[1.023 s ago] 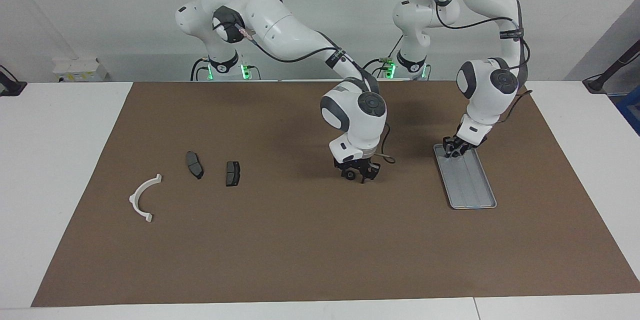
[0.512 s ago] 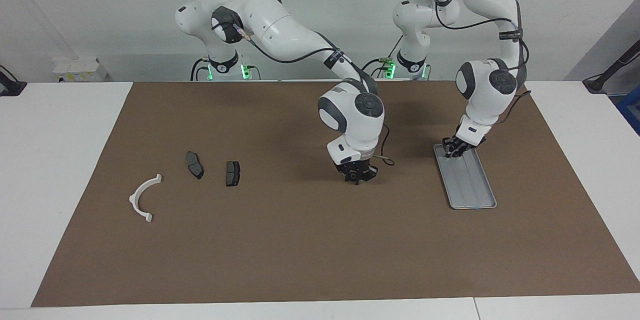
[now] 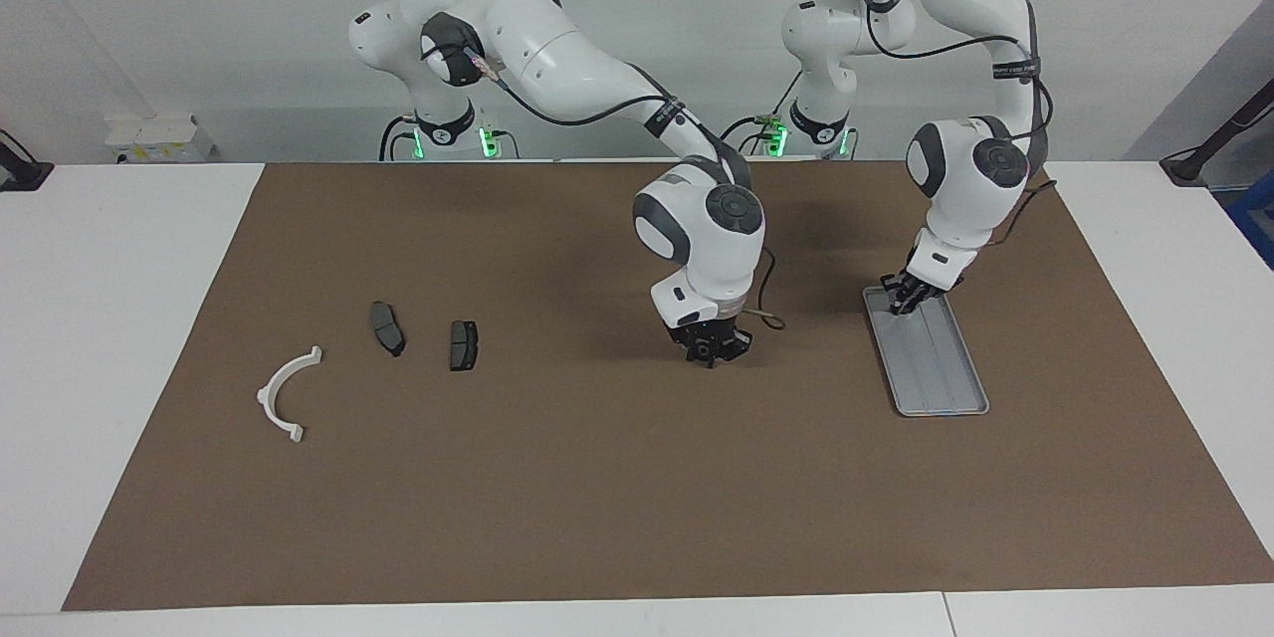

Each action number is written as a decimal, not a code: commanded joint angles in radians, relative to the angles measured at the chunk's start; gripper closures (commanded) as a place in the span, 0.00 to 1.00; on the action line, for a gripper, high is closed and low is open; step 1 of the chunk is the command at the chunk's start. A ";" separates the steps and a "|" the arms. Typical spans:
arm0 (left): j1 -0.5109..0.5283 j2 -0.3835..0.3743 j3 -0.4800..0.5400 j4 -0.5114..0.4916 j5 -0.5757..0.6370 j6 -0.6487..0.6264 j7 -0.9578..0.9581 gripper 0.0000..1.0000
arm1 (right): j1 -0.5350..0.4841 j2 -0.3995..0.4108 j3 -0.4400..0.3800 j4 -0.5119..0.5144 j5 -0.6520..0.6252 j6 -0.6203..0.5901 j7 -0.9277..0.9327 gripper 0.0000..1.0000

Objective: Place bearing gear from tray to pile

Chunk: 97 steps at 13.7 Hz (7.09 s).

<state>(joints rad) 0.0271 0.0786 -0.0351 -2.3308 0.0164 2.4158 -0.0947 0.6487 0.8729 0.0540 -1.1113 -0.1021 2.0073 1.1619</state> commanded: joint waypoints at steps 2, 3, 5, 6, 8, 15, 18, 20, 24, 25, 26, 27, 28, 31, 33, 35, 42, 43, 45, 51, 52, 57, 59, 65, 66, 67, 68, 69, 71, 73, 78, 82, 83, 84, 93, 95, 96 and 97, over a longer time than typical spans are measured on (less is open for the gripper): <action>-0.022 0.001 -0.002 0.157 -0.047 -0.188 -0.025 1.00 | -0.101 -0.073 0.046 0.018 0.041 -0.112 -0.128 1.00; -0.051 0.001 0.000 0.192 -0.073 -0.211 -0.074 1.00 | -0.127 -0.110 0.055 0.018 0.047 -0.146 -0.177 1.00; -0.113 0.024 -0.002 0.257 -0.082 -0.242 -0.185 1.00 | -0.208 -0.179 0.069 0.016 0.053 -0.220 -0.345 1.00; -0.163 0.038 -0.002 0.296 -0.082 -0.251 -0.268 1.00 | -0.256 -0.214 0.073 0.016 0.053 -0.257 -0.469 1.00; -0.275 0.058 0.001 0.353 -0.082 -0.250 -0.437 1.00 | -0.351 -0.258 0.072 0.016 0.053 -0.312 -0.714 1.00; -0.587 0.395 0.009 0.681 -0.035 -0.239 -0.871 1.00 | -0.630 -0.278 0.069 -0.076 0.010 -0.211 -1.304 1.00; -0.587 0.415 0.009 0.673 -0.024 -0.199 -0.878 1.00 | -0.701 -0.279 0.069 -0.230 0.009 0.008 -1.409 1.00; -0.589 0.417 0.009 0.647 -0.023 -0.196 -0.879 0.99 | -0.721 -0.259 0.067 -0.300 0.007 0.128 -1.423 1.00; -0.592 0.417 0.009 0.598 -0.021 -0.138 -0.889 0.95 | -0.724 -0.198 0.067 -0.308 -0.024 0.202 -1.421 1.00; -0.595 0.417 0.009 0.590 -0.021 -0.130 -0.892 0.94 | -0.724 -0.186 0.066 -0.314 -0.024 0.231 -1.421 1.00; -0.595 0.417 0.009 0.590 -0.021 -0.130 -0.892 0.92 | -0.722 -0.183 0.067 -0.332 -0.027 0.255 -1.421 1.00; -0.595 0.417 0.009 0.590 -0.021 -0.132 -0.892 0.86 | -0.724 -0.183 0.067 -0.349 -0.028 0.278 -1.421 1.00; -0.595 0.417 0.009 0.597 -0.019 -0.142 -0.890 0.43 | -0.725 -0.181 0.066 -0.358 -0.028 0.292 -1.423 1.00; -0.575 0.394 0.009 0.623 0.019 -0.187 -0.889 0.00 | -0.725 -0.181 0.066 -0.370 -0.028 0.295 -1.423 1.00; -0.521 0.304 0.009 0.620 0.020 -0.274 -0.876 0.00 | -0.725 -0.181 0.066 -0.371 -0.028 0.294 -1.421 0.78; -0.442 0.183 0.009 0.610 0.020 -0.389 -0.819 0.00 | -0.718 -0.190 0.066 -0.367 -0.027 0.275 -1.391 0.00; -0.149 -0.118 0.009 0.607 0.013 -0.792 -0.265 0.00 | -0.505 -0.353 0.072 -0.352 -0.008 -0.008 -0.850 0.00; -0.132 -0.140 0.009 0.607 0.013 -0.831 -0.232 0.00 | -0.450 -0.362 0.073 -0.352 -0.005 -0.021 -0.712 0.00; -0.101 -0.166 0.009 0.581 0.013 -0.866 -0.174 0.00 | -0.353 -0.367 0.075 -0.344 0.011 -0.027 -0.479 0.00; -0.020 -0.171 -0.017 0.553 -0.003 -0.790 -0.093 0.00 | -0.127 -0.304 0.072 -0.317 0.073 -0.005 -0.056 0.00; -0.016 -0.168 -0.015 0.553 -0.003 -0.772 -0.092 0.00 | -0.107 -0.266 0.070 -0.280 0.068 0.013 -0.019 0.00; -0.018 -0.123 -0.015 0.571 -0.024 -0.739 -0.092 0.00 | -0.066 -0.184 0.069 -0.248 -0.002 0.047 0.009 0.00; -0.021 -0.131 -0.015 0.570 -0.039 -0.767 -0.092 0.00 | -0.063 -0.152 0.066 -0.234 -0.016 0.068 0.012 0.00; -0.024 -0.145 -0.014 0.620 -0.038 -0.845 -0.083 0.00 | -0.046 -0.042 0.060 -0.101 -0.034 0.048 0.021 0.00; -0.021 -0.143 -0.014 0.654 -0.038 -0.874 -0.077 0.00 | -0.046 -0.037 0.061 -0.097 -0.045 0.048 0.019 0.00; -0.019 -0.139 -0.014 0.677 -0.038 -0.891 -0.076 0.00 | -0.047 -0.035 0.061 -0.097 -0.051 0.047 0.019 0.00; -0.019 -0.142 -0.014 0.670 -0.038 -0.883 -0.076 0.00 | -0.049 -0.037 0.060 -0.097 -0.060 0.042 0.019 0.00; -0.021 -0.143 -0.012 0.657 -0.038 -0.880 -0.074 0.00 | -0.050 -0.035 0.058 -0.097 -0.070 0.041 0.019 0.03; -0.021 -0.145 -0.012 0.654 -0.039 -0.882 -0.074 0.00 | -0.050 -0.037 0.058 -0.099 -0.067 0.050 0.022 0.21; -0.021 -0.145 -0.011 0.654 -0.039 -0.883 -0.085 0.00 | -0.050 -0.037 0.058 -0.101 -0.059 0.054 0.024 0.43; -0.022 -0.148 -0.009 0.656 -0.039 -0.882 -0.088 0.00 | -0.049 -0.038 0.060 -0.108 -0.048 0.105 0.053 0.82; -0.030 -0.152 -0.012 0.654 -0.039 -0.883 -0.088 0.00 | -0.063 -0.040 0.060 -0.108 -0.062 0.091 0.047 1.00; -0.030 -0.152 -0.012 0.653 -0.039 -0.883 -0.088 0.00 | -0.073 -0.043 0.060 -0.104 -0.068 0.062 0.032 1.00; -0.030 -0.152 -0.012 0.654 -0.039 -0.883 -0.088 0.00 | -0.093 -0.054 0.064 -0.094 -0.068 0.009 -0.031 1.00; -0.030 -0.152 -0.012 0.654 -0.039 -0.883 -0.088 0.00 | -0.458 -0.147 0.079 -0.079 -0.050 -0.081 -0.801 1.00; -0.030 -0.152 -0.012 0.654 -0.039 -0.883 -0.088 0.00 | -0.509 -0.163 0.081 -0.149 -0.047 -0.018 -0.864 1.00; -0.030 -0.152 -0.012 0.654 -0.039 -0.883 -0.088 0.00 | -0.527 -0.169 0.080 -0.186 -0.047 0.025 -0.901 1.00; -0.030 -0.152 -0.012 0.654 -0.039 -0.883 -0.088 0.00 | -0.550 -0.169 0.079 -0.212 -0.045 0.066 -0.938 1.00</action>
<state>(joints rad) -0.0076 -0.0597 -0.0457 -1.6743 -0.0079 1.5502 -0.1892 0.1383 0.7298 0.1140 -1.2330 -0.1461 1.9913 0.2893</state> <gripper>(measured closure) 0.000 0.762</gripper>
